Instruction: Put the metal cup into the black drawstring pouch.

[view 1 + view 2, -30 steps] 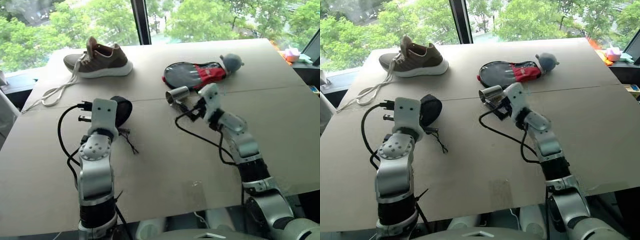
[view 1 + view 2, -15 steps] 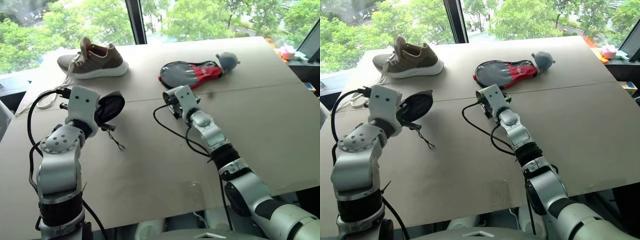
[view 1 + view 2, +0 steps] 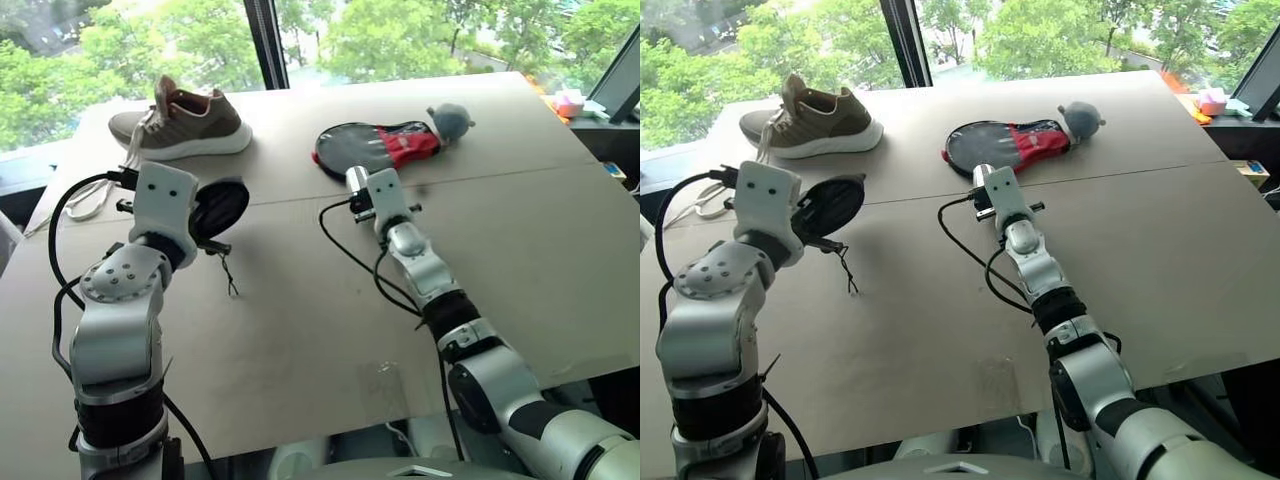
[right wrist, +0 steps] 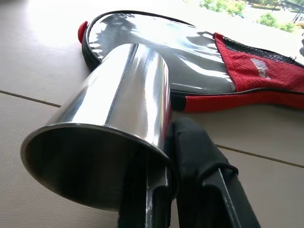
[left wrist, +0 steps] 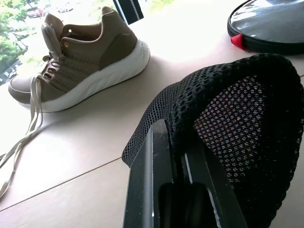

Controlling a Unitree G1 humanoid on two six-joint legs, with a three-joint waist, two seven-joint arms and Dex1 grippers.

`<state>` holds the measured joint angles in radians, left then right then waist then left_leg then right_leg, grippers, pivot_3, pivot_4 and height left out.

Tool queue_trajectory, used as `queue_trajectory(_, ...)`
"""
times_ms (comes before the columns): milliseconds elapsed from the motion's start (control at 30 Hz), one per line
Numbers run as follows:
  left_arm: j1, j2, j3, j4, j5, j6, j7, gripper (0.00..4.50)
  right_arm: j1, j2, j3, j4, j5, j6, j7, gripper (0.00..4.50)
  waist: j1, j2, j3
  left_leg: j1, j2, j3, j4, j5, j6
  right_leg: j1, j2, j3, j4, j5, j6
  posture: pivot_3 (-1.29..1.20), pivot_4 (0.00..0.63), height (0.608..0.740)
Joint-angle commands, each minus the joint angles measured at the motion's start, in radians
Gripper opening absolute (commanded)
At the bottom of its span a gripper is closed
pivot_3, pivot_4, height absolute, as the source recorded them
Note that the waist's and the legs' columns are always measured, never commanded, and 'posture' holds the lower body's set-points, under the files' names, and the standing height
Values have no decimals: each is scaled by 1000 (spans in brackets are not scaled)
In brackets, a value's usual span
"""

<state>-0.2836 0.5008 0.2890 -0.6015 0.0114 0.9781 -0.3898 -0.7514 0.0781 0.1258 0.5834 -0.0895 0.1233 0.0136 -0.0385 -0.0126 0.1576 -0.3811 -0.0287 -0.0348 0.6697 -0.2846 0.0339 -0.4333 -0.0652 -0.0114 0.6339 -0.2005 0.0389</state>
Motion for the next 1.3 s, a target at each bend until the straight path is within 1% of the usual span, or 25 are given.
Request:
queue_trajectory(33,-50,-37,-3,-6,-39,25,29,0,28,-40,15,-218,83,-28,194,86,0,0,0,0,0,0,0,0,0,0,0,0,0,0,0,0,150,740)
queue_trajectory(67,-60,-52,-5,-1,-51,33,33,0,42,-58,26,-276,102,-20,247,86,-1,0,0,0,0,0,0,0,0,0,0,0,0,0,0,0,150,740)
queue_trajectory(133,-84,-93,-11,17,-82,37,40,0,73,-97,39,-449,205,47,395,86,0,0,0,0,0,0,0,0,0,0,0,0,0,0,0,0,150,740)
queue_trajectory(200,-108,-125,-9,41,-111,41,45,0,93,-123,54,-580,291,129,494,86,0,0,0,0,0,0,0,0,0,0,0,0,0,0,0,0,150,740)
queue_trajectory(267,-123,-138,-11,63,-138,35,38,0,104,-136,71,-660,338,194,540,86,-2,0,0,0,1,0,0,0,0,0,1,0,0,0,0,0,150,740)
queue_trajectory(400,-157,-170,-27,101,-200,39,32,0,117,-126,118,-736,347,260,542,86,1,0,0,1,2,0,0,0,0,0,1,0,3,0,0,0,150,740)
queue_trajectory(500,-178,-196,-41,131,-226,46,47,0,135,-145,184,-744,301,260,557,86,4,0,0,1,1,0,1,0,0,0,1,0,4,0,0,0,150,740)
queue_trajectory(600,-194,-226,-43,144,-280,49,33,0,147,-201,242,-694,187,264,520,86,6,-1,0,1,0,0,1,0,0,0,0,0,5,0,0,0,150,740)
queue_trajectory(700,-193,-237,-45,130,-335,60,11,0,156,-241,254,-662,127,301,495,86,13,-1,0,1,-1,0,2,0,0,0,-1,-1,4,0,0,0,150,740)
queue_trajectory(900,-160,-238,-57,85,-461,68,-39,0,157,-274,284,-645,51,268,497,86,17,-1,0,0,0,1,1,0,0,-2,-1,0,3,0,0,0,150,740)
queue_trajectory(1100,-117,-224,-94,75,-519,67,-43,0,135,-183,245,-615,-8,152,366,86,21,-2,0,0,0,1,2,0,0,-1,0,0,4,0,0,0,150,740)
queue_trajectory(1167,-109,-218,-101,71,-526,64,-39,0,145,-90,159,-605,68,214,297,86,21,-2,0,0,0,1,2,0,0,-1,0,0,4,0,0,0,150,740)
queue_trajectory(1233,-101,-207,-107,71,-528,58,-31,0,153,19,26,-596,176,307,212,86,23,-2,0,0,0,1,2,0,0,-1,0,1,4,0,0,0,150,740)
queue_trajectory(1300,-94,-193,-109,76,-521,45,-22,0,155,92,-87,-590,269,360,163,86,25,-2,0,0,0,0,2,0,0,-1,0,1,4,0,0,0,150,740)
